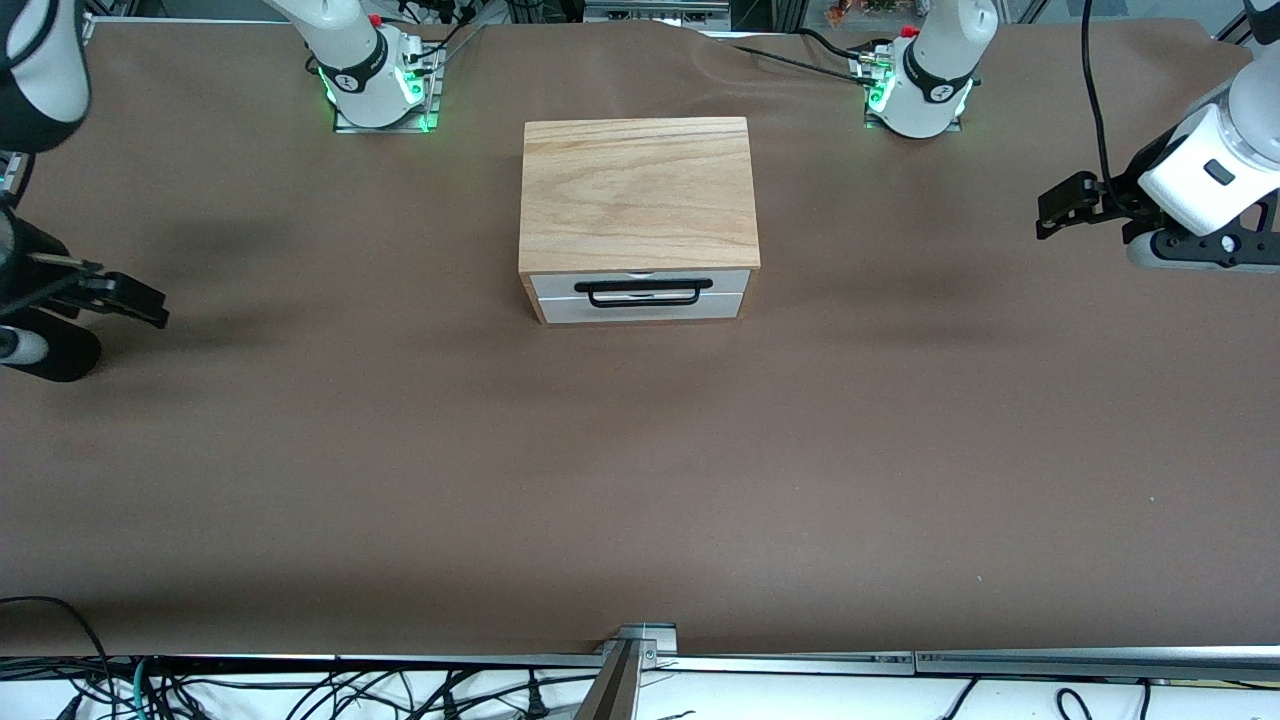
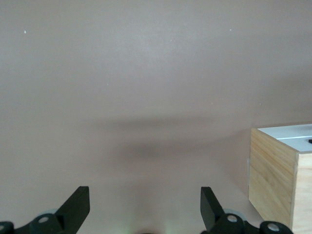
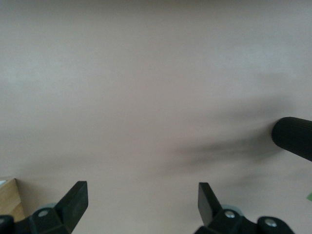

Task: Pull top drawer with both arms simultaneously
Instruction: 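Move the left gripper and the right gripper toward the drawer handle ends, then close the left gripper and the right gripper on the black handle, then pull the handle outward with both grippers to slide the drawer open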

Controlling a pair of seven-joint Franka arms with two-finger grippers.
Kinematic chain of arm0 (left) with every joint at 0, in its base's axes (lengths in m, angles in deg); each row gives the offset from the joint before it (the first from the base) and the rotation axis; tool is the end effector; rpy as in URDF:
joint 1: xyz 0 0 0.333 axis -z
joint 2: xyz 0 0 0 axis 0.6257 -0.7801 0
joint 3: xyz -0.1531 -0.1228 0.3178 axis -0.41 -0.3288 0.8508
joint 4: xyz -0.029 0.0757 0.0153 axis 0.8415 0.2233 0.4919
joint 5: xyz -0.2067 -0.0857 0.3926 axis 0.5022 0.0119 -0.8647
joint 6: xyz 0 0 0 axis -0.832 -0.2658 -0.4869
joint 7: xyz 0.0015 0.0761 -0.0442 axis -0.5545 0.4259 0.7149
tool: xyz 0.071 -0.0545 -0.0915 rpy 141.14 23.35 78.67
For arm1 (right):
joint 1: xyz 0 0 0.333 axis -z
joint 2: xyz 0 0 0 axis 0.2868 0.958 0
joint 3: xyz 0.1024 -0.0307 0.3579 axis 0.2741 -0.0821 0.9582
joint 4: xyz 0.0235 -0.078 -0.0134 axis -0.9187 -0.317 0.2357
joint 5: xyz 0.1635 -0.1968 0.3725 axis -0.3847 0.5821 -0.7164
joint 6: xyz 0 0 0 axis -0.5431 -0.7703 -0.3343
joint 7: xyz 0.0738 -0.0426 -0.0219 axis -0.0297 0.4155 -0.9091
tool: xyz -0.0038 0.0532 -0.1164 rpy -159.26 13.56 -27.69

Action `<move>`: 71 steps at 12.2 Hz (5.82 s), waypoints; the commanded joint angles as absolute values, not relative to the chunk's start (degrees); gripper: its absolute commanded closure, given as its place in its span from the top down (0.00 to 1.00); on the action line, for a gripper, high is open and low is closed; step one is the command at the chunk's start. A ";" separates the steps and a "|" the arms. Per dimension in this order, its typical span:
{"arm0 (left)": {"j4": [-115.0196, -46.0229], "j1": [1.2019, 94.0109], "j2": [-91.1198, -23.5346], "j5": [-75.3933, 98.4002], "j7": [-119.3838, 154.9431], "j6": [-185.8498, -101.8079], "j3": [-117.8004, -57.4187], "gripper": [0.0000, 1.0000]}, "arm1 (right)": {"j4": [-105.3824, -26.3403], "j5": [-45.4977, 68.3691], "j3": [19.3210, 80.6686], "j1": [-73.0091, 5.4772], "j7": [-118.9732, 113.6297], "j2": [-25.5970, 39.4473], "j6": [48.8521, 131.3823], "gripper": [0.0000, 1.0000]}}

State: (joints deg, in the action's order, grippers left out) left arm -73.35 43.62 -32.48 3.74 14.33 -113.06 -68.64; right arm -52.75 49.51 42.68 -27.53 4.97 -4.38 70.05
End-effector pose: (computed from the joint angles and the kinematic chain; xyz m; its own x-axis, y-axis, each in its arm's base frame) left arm 0.6057 -0.0470 0.6257 0.9922 -0.0211 -0.1229 -0.0194 -0.9997 0.0150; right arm 0.6922 -0.0108 0.5728 0.9966 -0.0738 -0.0372 -0.0711 -0.9951 0.0683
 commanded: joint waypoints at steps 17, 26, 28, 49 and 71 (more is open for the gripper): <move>-98.22 43.13 -50.15 52.37 -9.53 -146.72 -75.35 1.00 | -69.41 -36.61 48.06 -31.07 -33.74 16.50 69.16 1.00; -106.23 42.86 -60.44 95.04 -60.88 -140.41 -81.32 1.00 | -75.03 -49.71 50.96 -38.02 -54.58 21.17 69.51 1.00; -106.14 42.95 -61.32 98.99 -66.52 -138.91 -82.72 1.00 | -75.91 -50.16 50.96 -39.51 -58.00 21.34 69.51 1.00; -108.60 45.32 -65.10 109.83 -68.92 -139.69 -89.50 0.42 | -76.62 -55.25 50.87 -42.77 -65.14 24.15 70.39 0.45; -107.29 45.32 -67.83 109.21 -63.12 -139.61 -89.94 0.00 | -75.74 -55.43 50.87 -42.69 -66.02 23.63 70.03 0.13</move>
State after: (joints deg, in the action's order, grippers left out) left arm -104.72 43.18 -65.87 110.71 -61.78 -137.10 -88.80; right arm -76.41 -54.41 50.84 -42.95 -65.75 24.01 69.78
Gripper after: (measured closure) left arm 0.815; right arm 0.824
